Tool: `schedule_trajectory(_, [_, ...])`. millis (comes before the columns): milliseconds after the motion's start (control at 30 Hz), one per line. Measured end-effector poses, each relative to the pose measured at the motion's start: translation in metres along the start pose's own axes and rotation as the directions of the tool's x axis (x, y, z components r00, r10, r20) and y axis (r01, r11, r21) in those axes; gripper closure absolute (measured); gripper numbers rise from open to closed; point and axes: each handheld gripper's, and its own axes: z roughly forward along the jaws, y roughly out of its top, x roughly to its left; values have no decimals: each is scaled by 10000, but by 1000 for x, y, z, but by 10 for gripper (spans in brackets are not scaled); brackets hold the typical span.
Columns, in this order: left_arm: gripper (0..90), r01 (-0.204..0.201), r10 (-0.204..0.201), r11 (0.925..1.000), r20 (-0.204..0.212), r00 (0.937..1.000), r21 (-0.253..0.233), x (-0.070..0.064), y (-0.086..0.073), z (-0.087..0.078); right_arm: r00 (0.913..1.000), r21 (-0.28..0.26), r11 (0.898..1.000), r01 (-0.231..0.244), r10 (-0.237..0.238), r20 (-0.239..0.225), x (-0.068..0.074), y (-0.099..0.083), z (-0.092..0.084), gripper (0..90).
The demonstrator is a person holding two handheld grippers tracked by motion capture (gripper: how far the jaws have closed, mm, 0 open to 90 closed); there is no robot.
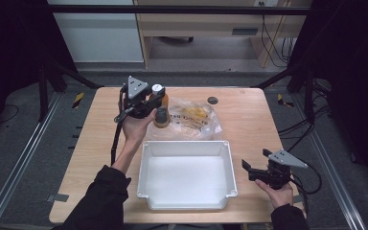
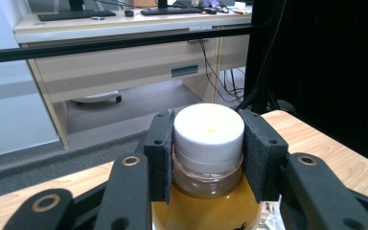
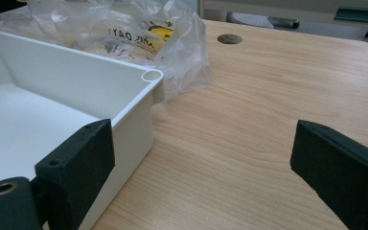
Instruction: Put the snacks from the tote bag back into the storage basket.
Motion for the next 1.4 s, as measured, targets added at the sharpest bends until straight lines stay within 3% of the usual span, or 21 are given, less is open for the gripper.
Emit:
schedule_trajectory(600, [588, 40, -40, 10000, -38, 10000, -1, 2, 10, -21, 10000, 2, 10000, 5, -5, -6, 0, 0, 0, 83])
schedule_trajectory(1400, [588, 113, -113, 9999, 820, 9966, -3, -15, -3, -49, 10000, -48, 9999, -98, 98, 11, -1, 0, -2, 83])
